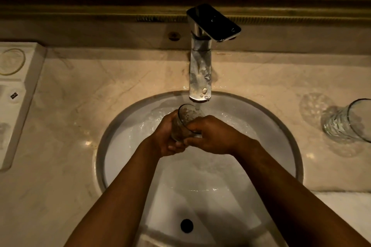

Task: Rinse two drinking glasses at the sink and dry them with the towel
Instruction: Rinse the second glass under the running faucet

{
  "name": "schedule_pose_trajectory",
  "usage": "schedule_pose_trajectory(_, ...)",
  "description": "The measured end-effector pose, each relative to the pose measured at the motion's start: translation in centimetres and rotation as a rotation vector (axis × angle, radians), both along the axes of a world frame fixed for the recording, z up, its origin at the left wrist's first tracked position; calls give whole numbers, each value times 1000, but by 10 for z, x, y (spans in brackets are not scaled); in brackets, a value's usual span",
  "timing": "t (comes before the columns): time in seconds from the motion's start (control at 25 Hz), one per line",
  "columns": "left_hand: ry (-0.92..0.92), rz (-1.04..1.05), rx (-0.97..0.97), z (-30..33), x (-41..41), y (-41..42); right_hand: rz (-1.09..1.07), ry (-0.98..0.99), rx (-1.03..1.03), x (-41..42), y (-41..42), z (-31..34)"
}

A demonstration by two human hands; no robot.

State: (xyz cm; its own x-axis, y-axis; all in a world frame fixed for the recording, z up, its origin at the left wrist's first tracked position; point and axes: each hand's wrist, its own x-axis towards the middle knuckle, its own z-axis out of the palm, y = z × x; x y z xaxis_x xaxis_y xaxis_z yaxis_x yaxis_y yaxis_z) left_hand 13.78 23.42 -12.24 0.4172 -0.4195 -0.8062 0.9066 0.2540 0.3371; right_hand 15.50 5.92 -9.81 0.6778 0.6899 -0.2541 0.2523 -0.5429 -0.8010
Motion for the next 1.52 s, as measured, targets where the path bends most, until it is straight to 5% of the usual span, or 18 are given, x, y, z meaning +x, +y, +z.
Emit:
schedule_pose_trajectory(0.16,-68,241,-39,-13,3,-4,-297,-343,19,-12,-4,-15)
schedule_pose_trajectory(0.36,-149,406,122,-6,1,-22,-521,-183,76,-24,0,-24)
schedule_pose_trajectory(0.6,-309,252,584,7,-1,-37,-914,239,356,-24,15,-14)
schedule_pose_trajectory(0.84,-822,-151,891,8,-17,-41,-1199,390,303,-18,24,-23)
schedule_pose_trajectory(1.08,-574,108,901,8,-15,-57,-1219,522,221,-14,36,-21)
schedule_pose_trajectory(1.24,-497,227,891,11,-8,-64,-1216,634,500,-19,44,-14)
schedule_pose_trajectory(1.52,-217,30,375,21,0,-30,-1258,426,346,-25,37,-13)
